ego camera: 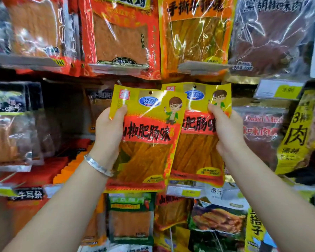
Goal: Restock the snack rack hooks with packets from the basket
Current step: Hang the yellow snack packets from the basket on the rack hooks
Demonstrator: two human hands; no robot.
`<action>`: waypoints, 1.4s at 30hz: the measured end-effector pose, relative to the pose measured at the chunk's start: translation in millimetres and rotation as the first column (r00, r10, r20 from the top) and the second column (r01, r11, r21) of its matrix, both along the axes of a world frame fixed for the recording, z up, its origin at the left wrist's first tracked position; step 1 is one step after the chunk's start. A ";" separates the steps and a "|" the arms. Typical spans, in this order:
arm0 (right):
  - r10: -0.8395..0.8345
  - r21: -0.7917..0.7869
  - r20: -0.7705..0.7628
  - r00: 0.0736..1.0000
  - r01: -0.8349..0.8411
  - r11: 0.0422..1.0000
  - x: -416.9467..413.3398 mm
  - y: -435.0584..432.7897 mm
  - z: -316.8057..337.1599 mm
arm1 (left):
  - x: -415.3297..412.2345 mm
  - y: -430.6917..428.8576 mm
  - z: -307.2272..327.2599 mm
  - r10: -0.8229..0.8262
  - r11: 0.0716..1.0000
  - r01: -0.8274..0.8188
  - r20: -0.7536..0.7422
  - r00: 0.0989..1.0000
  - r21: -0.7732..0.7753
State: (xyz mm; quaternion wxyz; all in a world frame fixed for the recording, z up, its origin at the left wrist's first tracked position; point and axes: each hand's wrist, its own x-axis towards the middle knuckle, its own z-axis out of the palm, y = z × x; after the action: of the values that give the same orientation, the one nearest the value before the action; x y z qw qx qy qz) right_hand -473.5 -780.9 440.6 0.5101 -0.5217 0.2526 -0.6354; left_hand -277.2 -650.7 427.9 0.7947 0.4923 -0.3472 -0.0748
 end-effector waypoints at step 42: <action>0.015 -0.003 -0.346 0.938 -0.017 1.000 55.2 -57.5 -3.9 | -0.4 -11.9 0.0 0.004 1.000 -0.004 0.000 1.000 -0.006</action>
State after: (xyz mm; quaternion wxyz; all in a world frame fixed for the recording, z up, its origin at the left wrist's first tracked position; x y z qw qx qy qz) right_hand -418.3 -838.4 436.8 0.4615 -0.6287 0.3323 -0.5304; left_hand -277.6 -662.5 427.9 0.7963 0.4906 -0.3466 -0.0719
